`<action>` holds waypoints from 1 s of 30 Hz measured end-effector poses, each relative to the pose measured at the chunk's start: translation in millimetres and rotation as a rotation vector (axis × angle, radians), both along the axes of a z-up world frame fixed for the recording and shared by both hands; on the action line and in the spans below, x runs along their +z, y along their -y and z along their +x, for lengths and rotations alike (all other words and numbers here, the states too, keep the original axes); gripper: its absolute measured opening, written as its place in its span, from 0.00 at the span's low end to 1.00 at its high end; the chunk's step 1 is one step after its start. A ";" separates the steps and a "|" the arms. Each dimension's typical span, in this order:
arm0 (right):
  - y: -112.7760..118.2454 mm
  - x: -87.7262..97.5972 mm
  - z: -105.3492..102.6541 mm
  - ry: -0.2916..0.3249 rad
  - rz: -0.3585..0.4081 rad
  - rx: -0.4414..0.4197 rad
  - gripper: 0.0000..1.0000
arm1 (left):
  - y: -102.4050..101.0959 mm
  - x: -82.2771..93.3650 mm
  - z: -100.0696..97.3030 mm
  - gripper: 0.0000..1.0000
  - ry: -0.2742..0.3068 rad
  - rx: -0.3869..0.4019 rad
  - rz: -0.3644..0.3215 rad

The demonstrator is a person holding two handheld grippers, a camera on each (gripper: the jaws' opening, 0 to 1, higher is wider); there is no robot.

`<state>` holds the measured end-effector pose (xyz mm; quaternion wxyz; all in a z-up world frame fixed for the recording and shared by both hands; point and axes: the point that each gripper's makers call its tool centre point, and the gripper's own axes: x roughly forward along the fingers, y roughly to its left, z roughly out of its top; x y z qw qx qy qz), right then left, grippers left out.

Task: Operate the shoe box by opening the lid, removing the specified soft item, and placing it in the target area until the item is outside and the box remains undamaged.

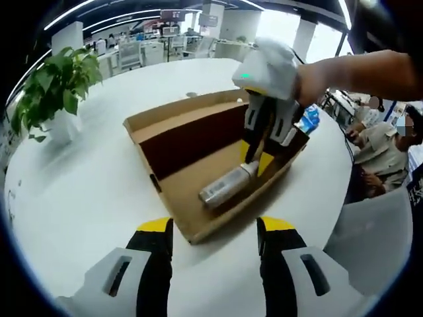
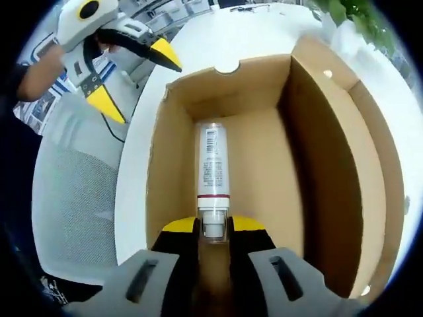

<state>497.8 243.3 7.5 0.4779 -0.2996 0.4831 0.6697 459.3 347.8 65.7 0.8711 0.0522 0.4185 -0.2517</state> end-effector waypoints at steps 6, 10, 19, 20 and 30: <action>21.6 22.1 4.9 -0.130 -0.134 -0.180 0.14 | 27.2 4.4 17.1 0.52 0.130 -0.199 0.093; 23.8 50.3 -4.3 -0.299 -0.161 -0.285 0.14 | 52.6 19.7 30.2 0.54 0.279 -0.322 0.131; 44.2 115.9 -31.1 -0.521 -0.164 -0.233 0.15 | 83.6 41.3 26.7 0.55 0.594 -0.669 0.285; 45.4 115.9 -30.5 -0.511 -0.166 -0.237 0.15 | 86.3 40.1 24.4 0.53 0.599 -0.703 0.303; 48.5 121.4 -40.9 -0.533 -0.213 -0.222 0.15 | 104.9 28.3 16.4 0.39 0.593 -0.812 0.363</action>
